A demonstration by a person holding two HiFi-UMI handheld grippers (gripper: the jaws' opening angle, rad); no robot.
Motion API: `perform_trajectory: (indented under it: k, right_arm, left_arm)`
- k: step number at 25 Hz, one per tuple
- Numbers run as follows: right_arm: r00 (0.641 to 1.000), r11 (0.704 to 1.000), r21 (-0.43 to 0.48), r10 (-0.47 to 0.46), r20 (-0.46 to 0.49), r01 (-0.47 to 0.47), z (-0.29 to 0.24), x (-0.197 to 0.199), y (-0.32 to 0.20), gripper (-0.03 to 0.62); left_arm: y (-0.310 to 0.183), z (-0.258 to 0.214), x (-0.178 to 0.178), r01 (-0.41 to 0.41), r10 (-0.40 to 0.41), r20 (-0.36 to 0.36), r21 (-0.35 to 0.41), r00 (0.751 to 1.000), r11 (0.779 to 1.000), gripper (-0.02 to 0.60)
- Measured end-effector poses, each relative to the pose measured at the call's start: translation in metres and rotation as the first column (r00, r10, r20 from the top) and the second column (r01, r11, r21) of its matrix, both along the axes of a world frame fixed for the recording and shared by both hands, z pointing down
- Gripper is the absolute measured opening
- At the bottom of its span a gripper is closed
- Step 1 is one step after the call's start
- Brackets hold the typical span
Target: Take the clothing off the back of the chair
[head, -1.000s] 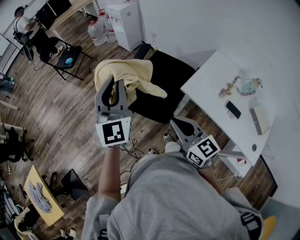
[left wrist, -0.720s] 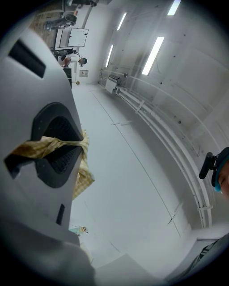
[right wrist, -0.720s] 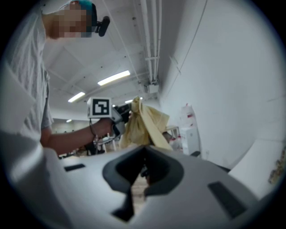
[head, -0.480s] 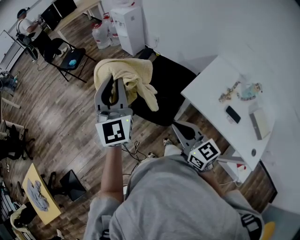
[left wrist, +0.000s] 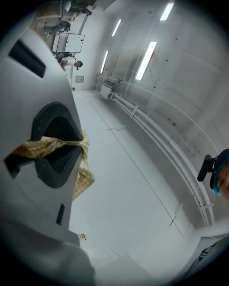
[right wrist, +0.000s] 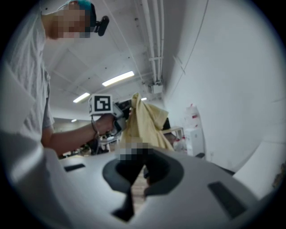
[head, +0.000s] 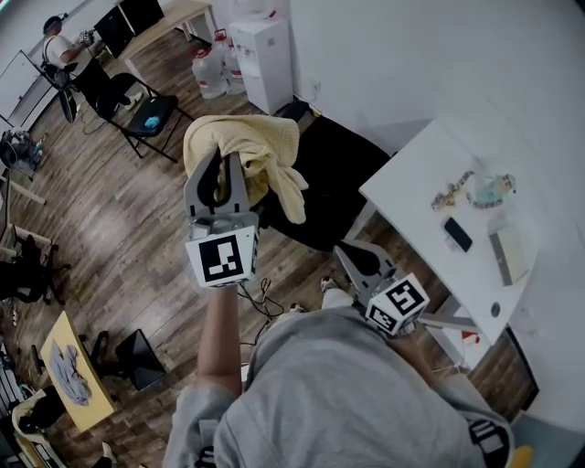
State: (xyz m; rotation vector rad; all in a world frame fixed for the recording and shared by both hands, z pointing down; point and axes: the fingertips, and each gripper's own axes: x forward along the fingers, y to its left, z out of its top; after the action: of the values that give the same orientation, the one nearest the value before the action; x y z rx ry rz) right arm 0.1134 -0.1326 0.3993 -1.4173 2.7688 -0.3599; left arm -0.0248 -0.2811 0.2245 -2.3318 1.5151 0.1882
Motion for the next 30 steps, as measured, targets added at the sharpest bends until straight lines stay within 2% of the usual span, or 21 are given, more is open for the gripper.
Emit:
perform_trajectory:
  k: [19, 30]
  right_arm:
    - [0.995, 0.995, 0.020, -0.096, -0.010, 0.096, -0.006, -0.026, -0.006, 0.034]
    - [0.984, 0.983, 0.024, -0.180, -0.003, 0.180, -0.008, -0.053, -0.011, 0.034]
  left_arm:
    - [0.013, -0.034, -0.031, 0.065, -0.063, -0.028, 0.071, 0.998, 0.995, 0.055]
    - [0.022, -0.046, -0.071, 0.148, -0.145, -0.037, 0.101, 0.989, 0.984, 0.055]
